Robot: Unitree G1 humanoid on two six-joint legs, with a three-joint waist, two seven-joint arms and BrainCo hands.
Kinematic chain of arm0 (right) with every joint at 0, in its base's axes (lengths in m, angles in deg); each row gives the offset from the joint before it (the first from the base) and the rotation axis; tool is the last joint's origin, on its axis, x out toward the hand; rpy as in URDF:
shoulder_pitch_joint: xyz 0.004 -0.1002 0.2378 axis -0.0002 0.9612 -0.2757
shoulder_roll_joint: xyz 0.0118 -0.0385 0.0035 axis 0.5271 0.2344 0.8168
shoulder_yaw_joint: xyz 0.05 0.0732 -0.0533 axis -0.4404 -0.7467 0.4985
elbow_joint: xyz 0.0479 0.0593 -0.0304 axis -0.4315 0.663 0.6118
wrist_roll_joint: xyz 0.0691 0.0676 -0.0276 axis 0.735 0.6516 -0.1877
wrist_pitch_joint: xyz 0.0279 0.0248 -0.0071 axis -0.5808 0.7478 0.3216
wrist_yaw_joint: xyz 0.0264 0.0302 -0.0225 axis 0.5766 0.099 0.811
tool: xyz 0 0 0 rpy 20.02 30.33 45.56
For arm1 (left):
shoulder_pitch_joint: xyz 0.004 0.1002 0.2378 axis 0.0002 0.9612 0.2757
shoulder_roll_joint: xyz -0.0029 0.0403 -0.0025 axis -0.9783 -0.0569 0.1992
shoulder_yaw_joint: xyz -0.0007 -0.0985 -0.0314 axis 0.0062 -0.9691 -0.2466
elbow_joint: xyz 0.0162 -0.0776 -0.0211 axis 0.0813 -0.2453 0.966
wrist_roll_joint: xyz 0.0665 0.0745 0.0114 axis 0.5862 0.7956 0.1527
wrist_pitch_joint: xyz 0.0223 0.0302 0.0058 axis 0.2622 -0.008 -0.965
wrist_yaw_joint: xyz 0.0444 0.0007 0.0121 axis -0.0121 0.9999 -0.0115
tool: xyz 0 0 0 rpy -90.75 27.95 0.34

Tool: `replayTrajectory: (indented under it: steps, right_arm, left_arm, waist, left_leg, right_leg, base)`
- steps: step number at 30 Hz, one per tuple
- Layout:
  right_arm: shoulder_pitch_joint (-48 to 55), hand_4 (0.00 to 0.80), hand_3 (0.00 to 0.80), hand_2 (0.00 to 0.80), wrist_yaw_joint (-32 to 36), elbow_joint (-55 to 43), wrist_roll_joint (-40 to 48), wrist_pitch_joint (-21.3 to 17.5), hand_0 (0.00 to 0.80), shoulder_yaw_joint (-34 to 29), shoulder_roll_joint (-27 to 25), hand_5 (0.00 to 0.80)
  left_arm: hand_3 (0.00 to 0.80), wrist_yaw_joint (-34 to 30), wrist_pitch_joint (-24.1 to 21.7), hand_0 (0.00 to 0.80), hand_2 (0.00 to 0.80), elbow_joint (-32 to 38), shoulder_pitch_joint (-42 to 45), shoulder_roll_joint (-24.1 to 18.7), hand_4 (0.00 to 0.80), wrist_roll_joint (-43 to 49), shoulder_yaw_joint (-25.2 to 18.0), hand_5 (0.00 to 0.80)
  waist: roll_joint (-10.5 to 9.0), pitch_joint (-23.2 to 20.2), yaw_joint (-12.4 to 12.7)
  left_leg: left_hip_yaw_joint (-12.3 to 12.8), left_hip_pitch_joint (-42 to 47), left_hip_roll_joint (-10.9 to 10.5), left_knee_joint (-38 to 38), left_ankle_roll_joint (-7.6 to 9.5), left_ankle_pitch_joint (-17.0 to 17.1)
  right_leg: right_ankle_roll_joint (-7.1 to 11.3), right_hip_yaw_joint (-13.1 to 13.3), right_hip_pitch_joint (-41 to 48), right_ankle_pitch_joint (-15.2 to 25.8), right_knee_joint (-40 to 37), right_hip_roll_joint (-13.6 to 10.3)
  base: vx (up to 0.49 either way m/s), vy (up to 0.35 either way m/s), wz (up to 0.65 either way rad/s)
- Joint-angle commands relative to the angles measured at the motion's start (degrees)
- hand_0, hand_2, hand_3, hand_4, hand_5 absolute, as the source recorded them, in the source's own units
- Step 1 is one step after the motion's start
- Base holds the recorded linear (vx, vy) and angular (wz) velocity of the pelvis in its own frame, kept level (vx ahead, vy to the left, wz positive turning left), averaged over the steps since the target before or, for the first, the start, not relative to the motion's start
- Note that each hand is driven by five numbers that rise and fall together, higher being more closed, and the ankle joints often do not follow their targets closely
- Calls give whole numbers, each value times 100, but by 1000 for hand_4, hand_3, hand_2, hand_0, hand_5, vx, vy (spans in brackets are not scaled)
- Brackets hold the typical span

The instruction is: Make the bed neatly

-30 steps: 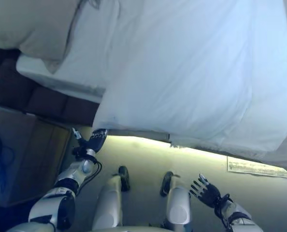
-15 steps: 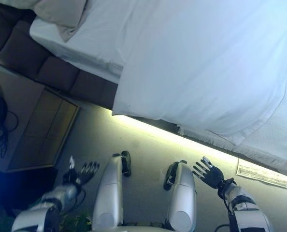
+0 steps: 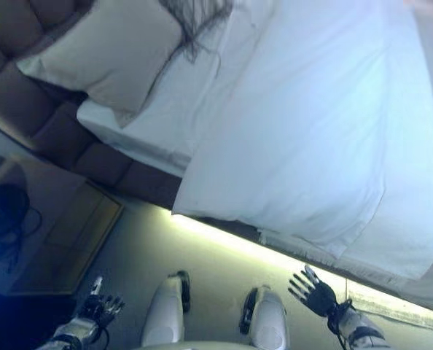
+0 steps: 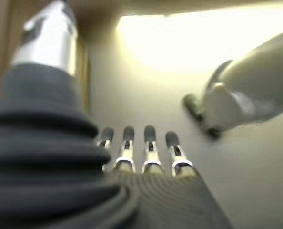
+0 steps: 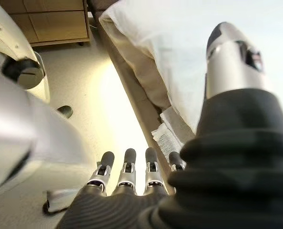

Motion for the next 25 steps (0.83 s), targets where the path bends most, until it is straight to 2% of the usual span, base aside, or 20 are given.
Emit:
replayTrajectory:
  steps: [1,2,4,6,9,12,15,16,18,20,25]
  right_arm:
    - [-70,0,0,0,30,125,-504,-268,0,215,-156,0]
    - [-31,0,0,0,-9,105,-491,-229,0,261,-146,0]
    - [-23,0,0,0,-176,218,-511,-285,0,403,-56,0]
    - [9,0,0,0,-384,303,-630,-335,0,515,71,0]
    - [36,0,0,0,-744,543,-742,-465,0,535,256,0]
    - [31,0,0,0,-1324,735,-241,-545,0,389,430,0]
    - [38,0,0,0,-1704,964,-794,-438,0,250,713,0]
    - [86,0,0,0,-1773,1040,-983,-447,0,281,820,0]
    - [192,0,0,0,-1690,1120,-1176,-510,0,415,972,0]
    - [205,0,0,0,-1640,1068,-1100,-389,0,559,1080,0]
    - [192,0,0,0,-1564,1014,-1036,-353,0,704,1113,0]
  left_arm:
    - [0,183,-222,0,0,-32,2,-331,0,1960,510,0]
    - [0,53,-204,0,0,-78,52,-311,0,2375,616,0]
    - [0,-242,-272,0,0,-177,121,-234,0,2817,988,0]
    - [0,-465,-284,0,0,-168,175,-76,0,3254,1334,0]
    - [0,-832,-245,0,0,-224,223,144,0,3801,1910,0]
    - [0,-1108,27,0,0,-356,347,503,0,3531,2140,0]
    - [0,-1311,235,0,0,-612,494,846,0,3348,1970,0]
    - [0,-1331,241,0,0,-694,562,960,0,3272,1929,0]
    - [0,-1311,344,0,0,-767,637,1113,0,2964,1843,0]
    - [0,-1358,376,0,0,-815,603,1169,0,2968,1758,0]
    - [0,-1487,427,0,0,-828,559,1218,0,3021,1818,0]
  waist:
    - [88,-385,-192]
    - [109,-443,-211]
    - [187,-551,-202]
    - [296,-614,-191]
    - [351,-669,-286]
    - [361,-763,-364]
    - [339,-837,-313]
    - [338,-869,-301]
    - [306,-915,-306]
    - [239,-933,-285]
    - [161,-967,-268]
  left_leg:
    - [143,1045,-148,-926,-23,1]
    - [99,1177,-208,-1098,-26,64]
    - [-340,1482,-535,-1702,42,166]
    - [-593,1657,-721,-2184,74,336]
    - [-445,1838,-770,-2323,95,335]
    - [-241,2068,-751,-2523,125,321]
    - [102,2316,-678,-2626,98,251]
    - [184,2357,-659,-2639,115,233]
    - [201,2412,-657,-2617,165,180]
    - [175,2444,-663,-2603,191,142]
    - [134,2477,-681,-2546,221,81]
  right_leg:
    - [157,173,649,894,-1742,154]
    - [176,250,795,966,-1917,210]
    - [234,559,1082,1182,-2391,346]
    - [272,711,1241,1332,-2673,472]
    - [262,802,1459,1417,-3009,525]
    - [284,780,1671,1535,-3294,555]
    - [364,325,1867,1633,-3436,389]
    - [369,290,1909,1639,-3458,381]
    - [342,410,1951,1624,-3472,427]
    - [315,445,1991,1612,-3485,449]
    - [289,513,2060,1567,-3456,485]
  base:
    - [200,-40,-28]
    - [179,-11,-26]
    - [135,27,-51]
    - [106,63,-78]
    - [94,66,-56]
    - [134,58,-14]
    - [143,24,-32]
    - [166,-2,-43]
    - [139,-29,-39]
    - [99,-66,-17]
    - [80,-32,0]
